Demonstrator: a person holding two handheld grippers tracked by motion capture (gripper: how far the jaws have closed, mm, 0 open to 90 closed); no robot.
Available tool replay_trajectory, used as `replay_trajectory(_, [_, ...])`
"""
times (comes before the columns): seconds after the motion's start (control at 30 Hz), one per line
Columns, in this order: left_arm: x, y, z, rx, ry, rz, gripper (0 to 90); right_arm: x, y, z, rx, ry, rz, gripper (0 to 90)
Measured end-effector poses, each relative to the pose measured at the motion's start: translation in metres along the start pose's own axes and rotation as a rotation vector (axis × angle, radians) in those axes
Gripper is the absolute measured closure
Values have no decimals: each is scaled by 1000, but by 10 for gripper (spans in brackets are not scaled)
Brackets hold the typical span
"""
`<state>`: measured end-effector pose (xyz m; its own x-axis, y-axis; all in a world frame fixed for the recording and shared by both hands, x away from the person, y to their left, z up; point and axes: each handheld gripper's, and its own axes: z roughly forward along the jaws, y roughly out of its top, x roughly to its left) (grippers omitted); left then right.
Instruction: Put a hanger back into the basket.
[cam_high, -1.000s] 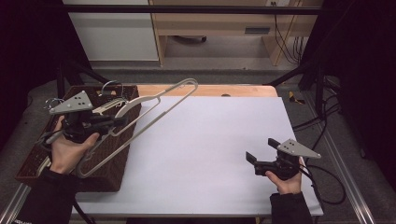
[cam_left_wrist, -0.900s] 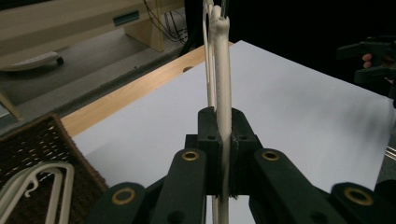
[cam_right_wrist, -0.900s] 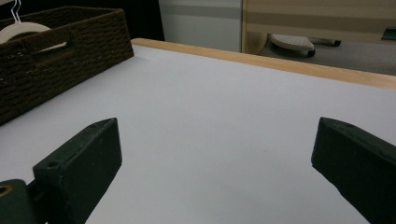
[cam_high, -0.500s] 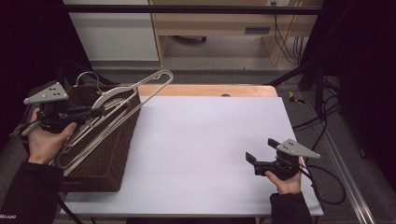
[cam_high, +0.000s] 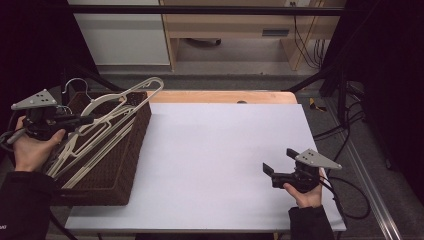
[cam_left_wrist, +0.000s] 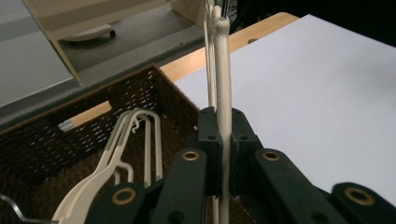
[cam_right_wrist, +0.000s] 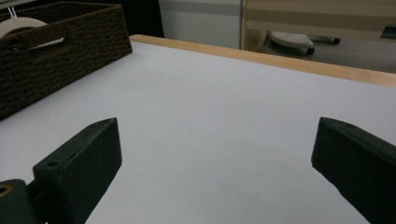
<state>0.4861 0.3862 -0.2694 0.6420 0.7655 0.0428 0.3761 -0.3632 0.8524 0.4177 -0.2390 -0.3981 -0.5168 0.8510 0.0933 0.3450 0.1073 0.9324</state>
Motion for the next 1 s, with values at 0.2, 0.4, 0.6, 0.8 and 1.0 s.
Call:
replay_trajectory(0.2, [14, -10, 2, 11, 12, -10, 858, -1, 0, 0, 1, -2, -12, 21])
replay_trajectory(0.4, [30, -23, 4, 21, 28, -50, 857, -1, -1, 1, 2, -2, -15, 21])
replay_trajectory(0.6, [45, -36, 3, 19, 48, -89, 858, -1, -1, 1, 5, -3, -15, 21])
replay_trajectory(0.8, [50, -45, 3, 43, 57, -99, 858, -1, -1, 1, 6, -3, -16, 21])
replay_trajectory(1.0, [50, -59, 7, 69, 67, -125, 858, -1, -1, 0, 5, -3, -12, 21])
